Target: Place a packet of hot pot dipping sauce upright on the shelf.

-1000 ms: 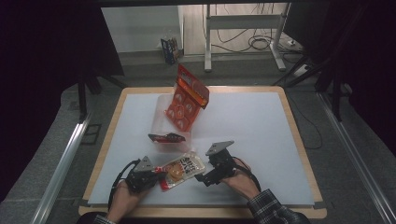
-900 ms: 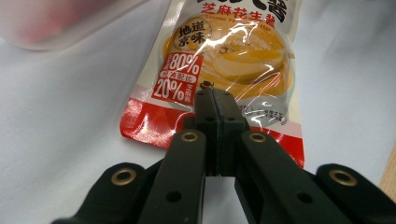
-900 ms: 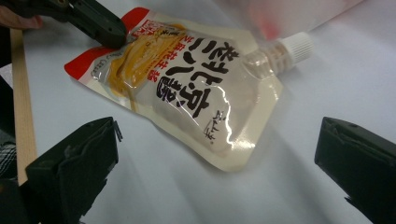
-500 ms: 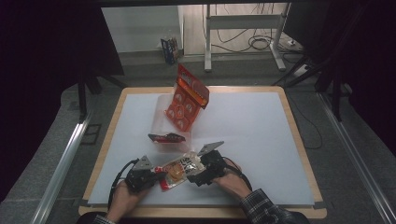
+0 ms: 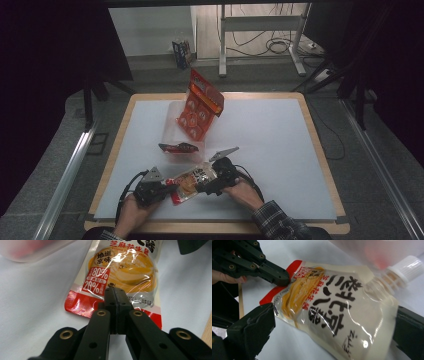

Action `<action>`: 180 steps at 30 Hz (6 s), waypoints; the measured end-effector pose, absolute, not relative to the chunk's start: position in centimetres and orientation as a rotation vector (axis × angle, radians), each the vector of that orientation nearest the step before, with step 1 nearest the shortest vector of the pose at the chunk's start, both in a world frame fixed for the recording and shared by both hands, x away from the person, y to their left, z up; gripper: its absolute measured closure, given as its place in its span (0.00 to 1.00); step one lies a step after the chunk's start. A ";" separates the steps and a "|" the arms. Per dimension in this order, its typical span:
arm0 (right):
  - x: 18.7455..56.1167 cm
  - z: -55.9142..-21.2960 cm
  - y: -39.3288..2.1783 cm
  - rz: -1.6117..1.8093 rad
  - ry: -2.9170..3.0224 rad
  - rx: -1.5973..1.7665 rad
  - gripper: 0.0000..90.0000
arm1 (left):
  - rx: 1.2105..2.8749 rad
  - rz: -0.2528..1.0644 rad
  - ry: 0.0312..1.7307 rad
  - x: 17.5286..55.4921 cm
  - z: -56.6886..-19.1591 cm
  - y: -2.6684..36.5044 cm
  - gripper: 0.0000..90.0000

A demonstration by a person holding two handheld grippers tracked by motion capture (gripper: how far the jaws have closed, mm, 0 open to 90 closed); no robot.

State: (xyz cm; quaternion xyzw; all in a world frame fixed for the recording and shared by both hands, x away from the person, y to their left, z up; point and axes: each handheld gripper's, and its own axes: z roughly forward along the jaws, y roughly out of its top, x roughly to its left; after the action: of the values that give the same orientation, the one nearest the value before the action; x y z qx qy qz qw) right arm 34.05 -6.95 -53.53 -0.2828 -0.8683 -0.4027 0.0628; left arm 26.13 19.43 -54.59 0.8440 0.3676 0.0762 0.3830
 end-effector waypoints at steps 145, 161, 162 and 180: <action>41.4 -40.8 -6.2 -1.557 -2.781 -0.646 0.94 | 2.192 0.274 0.844 24.9 -53.6 18.7 0.07; 40.9 -38.6 -8.5 -1.528 -2.846 -0.667 0.98 | 2.188 0.278 0.845 24.9 -53.5 18.8 0.07; 40.8 -38.3 -8.7 -1.520 -2.857 -0.667 0.98 | 2.185 0.278 0.846 24.9 -53.5 18.8 0.07; 41.0 -39.0 -8.2 -1.512 -2.819 -0.652 0.93 | 2.188 0.277 0.840 24.9 -53.5 18.8 0.07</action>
State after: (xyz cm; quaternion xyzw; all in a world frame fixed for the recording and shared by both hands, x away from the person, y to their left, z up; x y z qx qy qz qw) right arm 41.01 -8.24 -39.01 -0.1995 -0.8619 -0.4622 -0.0612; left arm 24.87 18.80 -53.49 0.8572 0.3293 0.1084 0.3808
